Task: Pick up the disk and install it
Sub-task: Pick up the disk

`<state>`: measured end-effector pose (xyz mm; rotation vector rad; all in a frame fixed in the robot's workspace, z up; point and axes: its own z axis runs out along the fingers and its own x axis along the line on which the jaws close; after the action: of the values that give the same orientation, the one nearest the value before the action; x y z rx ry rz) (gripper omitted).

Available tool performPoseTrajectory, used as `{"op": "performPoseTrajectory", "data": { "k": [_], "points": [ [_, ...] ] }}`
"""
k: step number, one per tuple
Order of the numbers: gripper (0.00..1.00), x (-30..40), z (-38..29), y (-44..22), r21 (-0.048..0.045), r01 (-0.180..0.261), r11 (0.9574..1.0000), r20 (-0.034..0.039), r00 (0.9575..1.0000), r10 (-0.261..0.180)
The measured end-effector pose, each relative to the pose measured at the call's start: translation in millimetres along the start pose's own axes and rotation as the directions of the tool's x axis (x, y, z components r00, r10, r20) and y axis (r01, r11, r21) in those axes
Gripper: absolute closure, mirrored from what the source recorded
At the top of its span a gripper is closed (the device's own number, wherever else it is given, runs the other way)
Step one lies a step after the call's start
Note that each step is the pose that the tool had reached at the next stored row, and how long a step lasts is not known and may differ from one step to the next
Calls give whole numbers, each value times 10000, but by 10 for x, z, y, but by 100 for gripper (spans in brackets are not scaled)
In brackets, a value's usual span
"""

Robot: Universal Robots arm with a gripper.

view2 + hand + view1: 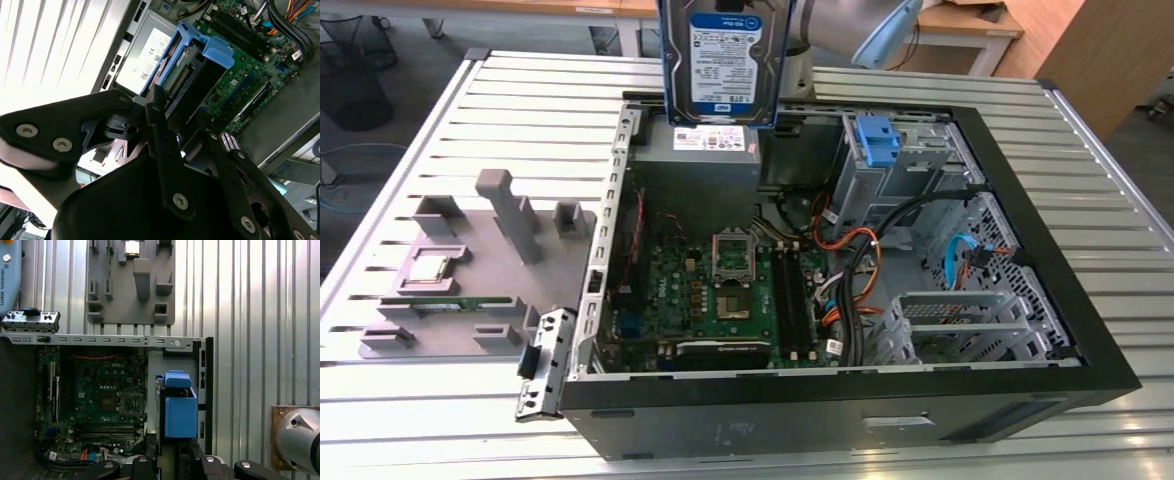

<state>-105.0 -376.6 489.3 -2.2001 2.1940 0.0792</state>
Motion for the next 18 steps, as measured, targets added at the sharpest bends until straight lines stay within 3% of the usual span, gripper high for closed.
{"op": "performPoseTrajectory", "data": {
  "k": [10,18],
  "points": [
    [65,4,32,-5,-1,2,10000,-1,10000,-2],
    [65,21,39,-105,-52,-3,10000,1,10000,3]
  ]
}}
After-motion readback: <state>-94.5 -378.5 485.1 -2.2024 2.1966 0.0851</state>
